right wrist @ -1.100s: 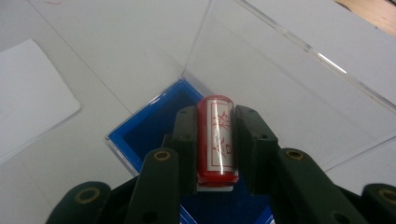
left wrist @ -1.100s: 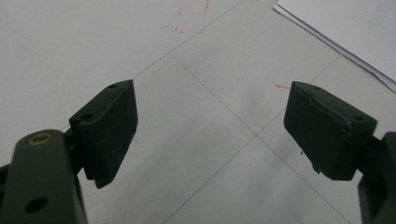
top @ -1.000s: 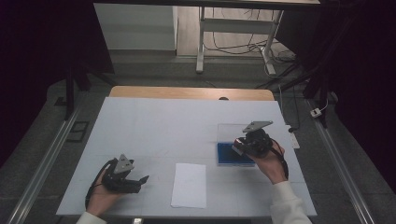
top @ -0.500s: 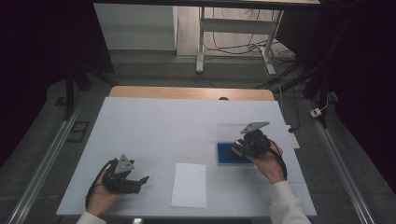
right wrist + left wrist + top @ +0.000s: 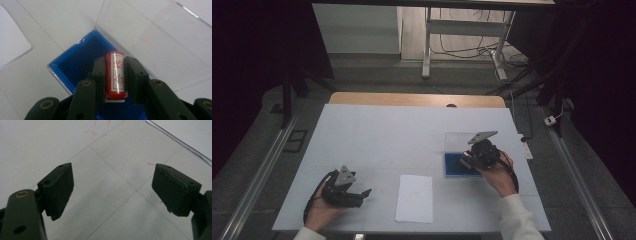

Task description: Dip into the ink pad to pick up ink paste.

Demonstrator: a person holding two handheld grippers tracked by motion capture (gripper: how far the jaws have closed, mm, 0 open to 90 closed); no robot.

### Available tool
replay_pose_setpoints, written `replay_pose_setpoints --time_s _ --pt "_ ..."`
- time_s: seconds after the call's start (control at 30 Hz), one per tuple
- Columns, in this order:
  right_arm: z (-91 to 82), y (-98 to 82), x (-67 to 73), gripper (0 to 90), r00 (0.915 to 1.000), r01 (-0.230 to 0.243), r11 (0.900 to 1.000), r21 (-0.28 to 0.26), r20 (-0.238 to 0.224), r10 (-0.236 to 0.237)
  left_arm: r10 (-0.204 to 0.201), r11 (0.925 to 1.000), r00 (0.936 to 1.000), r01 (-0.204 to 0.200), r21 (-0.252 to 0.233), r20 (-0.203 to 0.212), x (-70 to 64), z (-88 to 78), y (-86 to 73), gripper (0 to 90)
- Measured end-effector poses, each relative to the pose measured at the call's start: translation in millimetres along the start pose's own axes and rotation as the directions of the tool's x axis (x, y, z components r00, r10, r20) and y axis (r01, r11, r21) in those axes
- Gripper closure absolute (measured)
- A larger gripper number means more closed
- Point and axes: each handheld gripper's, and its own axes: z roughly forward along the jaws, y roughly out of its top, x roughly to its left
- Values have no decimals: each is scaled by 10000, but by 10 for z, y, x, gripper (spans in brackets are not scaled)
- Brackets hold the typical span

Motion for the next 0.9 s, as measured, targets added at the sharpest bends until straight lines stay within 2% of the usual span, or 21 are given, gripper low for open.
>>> replay_pose_setpoints --time_s 0.37,0.8,0.9 --pt "6 -4 -29 703 9999 -136 9998 141 -76 137 45 9999 10000 -45 98 32 -7 10 3 181" --pt "36 19 6 706 9999 -29 9985 554 153 21 47 9999 10000 -47 94 36 -10 5 1 181" --pt "44 11 -8 706 10000 -87 9986 520 48 84 35 10000 10000 -36 84 43 -12 3 2 181"
